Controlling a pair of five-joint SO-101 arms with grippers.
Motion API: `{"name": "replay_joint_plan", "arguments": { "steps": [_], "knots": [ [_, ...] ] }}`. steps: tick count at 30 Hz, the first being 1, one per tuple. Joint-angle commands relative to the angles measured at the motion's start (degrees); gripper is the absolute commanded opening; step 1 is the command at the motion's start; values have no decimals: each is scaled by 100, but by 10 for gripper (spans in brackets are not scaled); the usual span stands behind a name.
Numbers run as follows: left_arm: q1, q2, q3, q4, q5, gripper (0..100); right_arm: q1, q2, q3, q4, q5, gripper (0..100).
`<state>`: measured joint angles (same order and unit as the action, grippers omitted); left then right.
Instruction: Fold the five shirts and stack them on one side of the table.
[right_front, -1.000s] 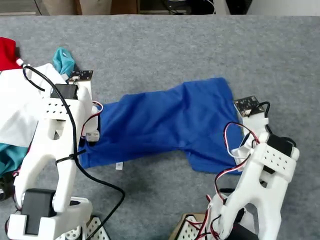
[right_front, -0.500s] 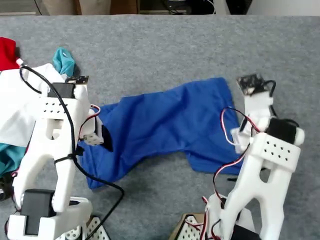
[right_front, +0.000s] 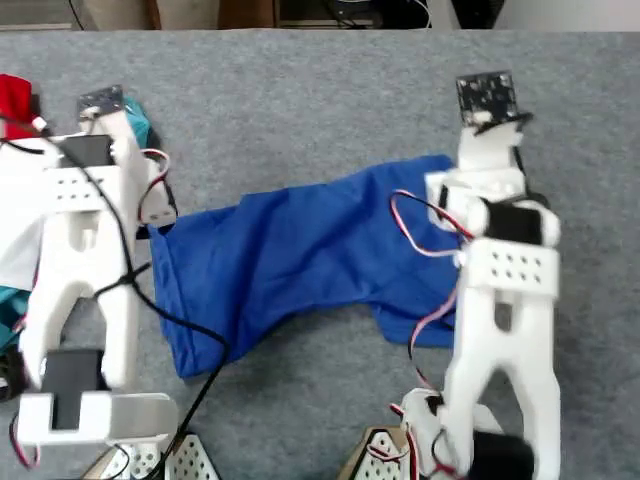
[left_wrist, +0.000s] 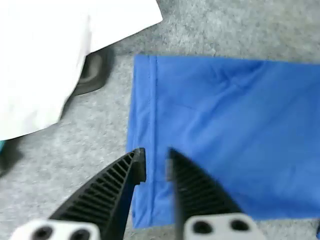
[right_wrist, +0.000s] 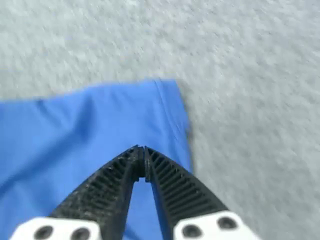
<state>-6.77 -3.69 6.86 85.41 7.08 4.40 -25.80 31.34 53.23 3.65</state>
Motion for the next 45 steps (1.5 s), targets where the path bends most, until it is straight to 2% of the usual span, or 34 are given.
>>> {"name": "replay_joint_plan", "arguments": {
  "steps": [1,8,15,18,23,31,40,45],
  "knots": [
    [220,646,-18,-492,149,19,-180,989,-295,-853,-352,5],
    [26,2334,-387,-1380,149,19,-154,3723,-1895,-1565,-580,5],
    [-519,3714,-1987,-1521,105,19,-127,6132,-3960,-1503,-747,5],
    [-598,4110,-2743,-1512,105,19,-66,6703,-4840,-993,-800,5],
    [-598,4549,-3815,-1512,105,20,48,7354,-6035,-281,-800,5],
    [-721,5059,-4809,-1565,105,21,127,8057,-7020,149,-800,5],
    [-1020,5736,-6233,-1363,211,21,119,8066,-7240,554,-721,5],
    [-1037,5763,-6857,-747,633,22,13,7600,-7231,1178,-141,8]
  ]
}}
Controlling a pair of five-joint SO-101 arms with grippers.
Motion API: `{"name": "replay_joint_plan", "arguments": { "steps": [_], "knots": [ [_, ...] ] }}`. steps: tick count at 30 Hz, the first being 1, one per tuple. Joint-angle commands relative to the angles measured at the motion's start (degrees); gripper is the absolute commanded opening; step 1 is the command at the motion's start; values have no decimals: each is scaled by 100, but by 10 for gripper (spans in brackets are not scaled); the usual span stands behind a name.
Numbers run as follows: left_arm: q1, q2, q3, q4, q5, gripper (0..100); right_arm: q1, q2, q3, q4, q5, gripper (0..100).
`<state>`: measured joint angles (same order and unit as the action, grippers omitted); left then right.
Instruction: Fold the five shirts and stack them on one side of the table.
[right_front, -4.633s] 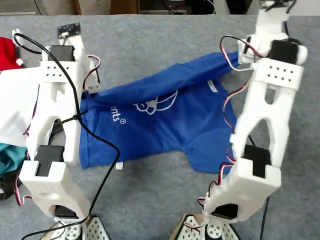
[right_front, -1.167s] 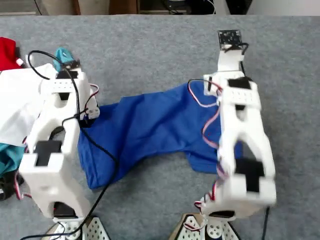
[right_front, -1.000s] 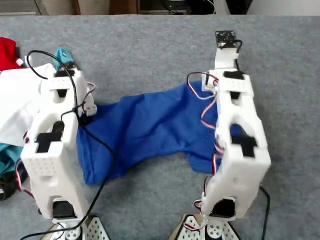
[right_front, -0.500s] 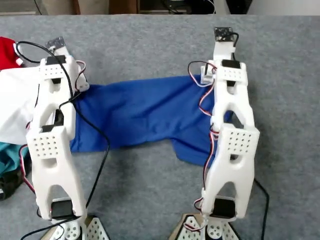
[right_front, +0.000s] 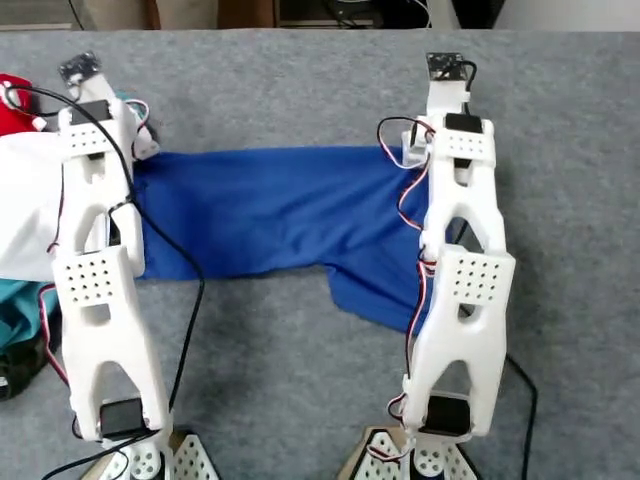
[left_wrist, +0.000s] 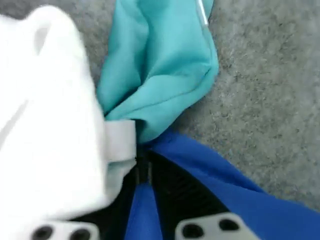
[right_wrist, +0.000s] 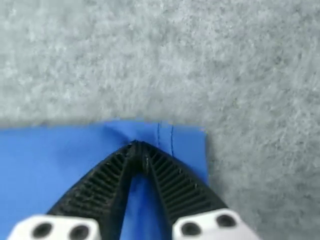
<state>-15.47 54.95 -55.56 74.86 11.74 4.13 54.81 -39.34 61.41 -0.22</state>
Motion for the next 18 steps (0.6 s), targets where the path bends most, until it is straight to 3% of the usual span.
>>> {"name": "replay_joint_plan", "arguments": {
  "steps": [1,8,12,18],
  "knots": [
    [-167,-101,-782,484,167,29,13,-585,-163,527,299,8],
    [-18,-101,-2330,2189,176,236,-338,-1640,-171,1433,624,9],
    [18,-92,-2875,2620,132,184,-426,-2352,-163,1679,853,9],
    [105,-251,-1371,2629,-554,21,-910,-2862,4,3138,1327,9]
  ]
}}
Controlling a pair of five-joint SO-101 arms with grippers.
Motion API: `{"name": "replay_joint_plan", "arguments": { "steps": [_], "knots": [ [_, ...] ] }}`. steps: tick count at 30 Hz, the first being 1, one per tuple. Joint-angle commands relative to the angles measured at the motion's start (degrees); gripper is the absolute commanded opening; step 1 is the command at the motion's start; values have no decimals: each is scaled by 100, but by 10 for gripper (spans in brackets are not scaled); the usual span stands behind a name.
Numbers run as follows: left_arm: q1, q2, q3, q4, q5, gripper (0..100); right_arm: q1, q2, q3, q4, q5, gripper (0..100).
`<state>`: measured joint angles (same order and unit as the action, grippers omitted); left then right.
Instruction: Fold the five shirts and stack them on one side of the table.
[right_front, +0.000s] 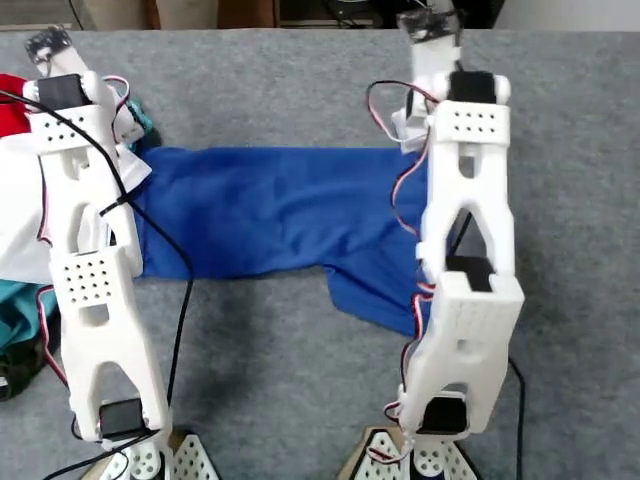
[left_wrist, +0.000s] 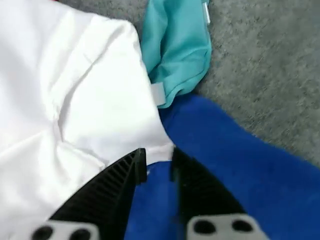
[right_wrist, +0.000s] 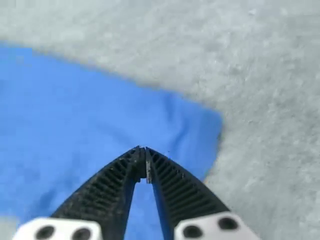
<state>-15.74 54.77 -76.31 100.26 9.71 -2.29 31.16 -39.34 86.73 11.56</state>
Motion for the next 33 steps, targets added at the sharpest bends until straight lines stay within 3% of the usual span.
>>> {"name": "replay_joint_plan", "arguments": {
  "steps": [1,4,7,14,24,27,31,33],
  "knots": [
    [132,-365,1152,88,-369,19,-338,-497,66,791,149,9],
    [105,-954,2365,79,-396,19,-400,-514,303,1125,185,8],
    [132,-1701,3244,26,-404,19,-409,-505,505,1336,782,6],
    [527,-3327,5002,-237,-571,19,-418,-523,1763,844,985,6],
    [1073,-5499,9574,-3385,-870,19,-637,-2079,4681,-1143,1319,8],
    [1073,-5991,10462,-4308,-870,20,-629,-2404,5279,-1723,1292,21],
    [1064,-6035,11341,-5363,-853,21,-629,-2378,5481,-1846,1275,111],
    [1073,-6018,11385,-5521,-853,21,-637,-2299,5578,-1881,1187,136]
  ]
}}
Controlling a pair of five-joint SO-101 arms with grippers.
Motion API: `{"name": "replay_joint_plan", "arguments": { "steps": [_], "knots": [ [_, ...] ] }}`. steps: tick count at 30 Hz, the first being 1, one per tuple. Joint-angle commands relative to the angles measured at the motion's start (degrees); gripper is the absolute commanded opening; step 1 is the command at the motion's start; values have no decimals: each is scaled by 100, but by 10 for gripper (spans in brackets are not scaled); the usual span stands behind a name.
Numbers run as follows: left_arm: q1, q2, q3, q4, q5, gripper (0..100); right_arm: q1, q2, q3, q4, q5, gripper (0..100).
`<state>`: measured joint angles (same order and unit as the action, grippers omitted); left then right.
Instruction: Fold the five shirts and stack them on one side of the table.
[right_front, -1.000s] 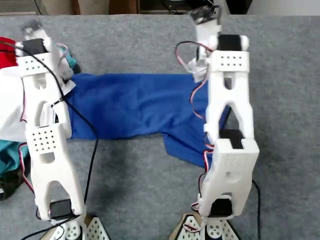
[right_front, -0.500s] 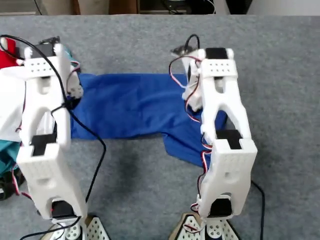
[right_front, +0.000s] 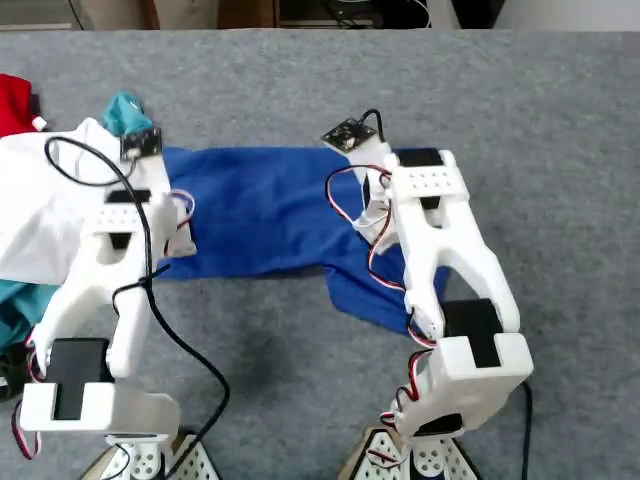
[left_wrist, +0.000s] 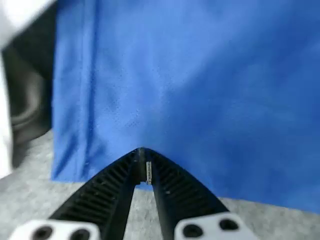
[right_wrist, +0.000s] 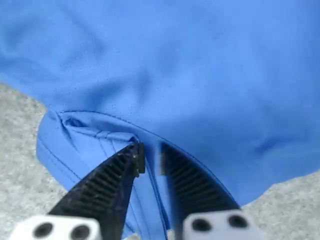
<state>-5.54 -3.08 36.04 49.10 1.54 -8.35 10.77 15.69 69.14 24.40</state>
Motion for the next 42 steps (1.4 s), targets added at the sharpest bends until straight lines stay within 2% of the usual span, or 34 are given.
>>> {"name": "replay_joint_plan", "arguments": {
  "steps": [1,7,14,23,42],
  "knots": [
    [35,-189,114,-404,-35,21,-57,-198,110,-132,-141,136],
    [35,-171,35,-369,-35,21,-84,163,84,-158,-158,125],
    [53,-171,9,-378,-35,21,-479,-295,127,334,-158,83],
    [35,-171,26,-378,-44,21,-549,-365,242,624,-141,80],
    [70,-163,-9,-387,-35,21,-1578,-646,760,1345,-246,72]
  ]
}}
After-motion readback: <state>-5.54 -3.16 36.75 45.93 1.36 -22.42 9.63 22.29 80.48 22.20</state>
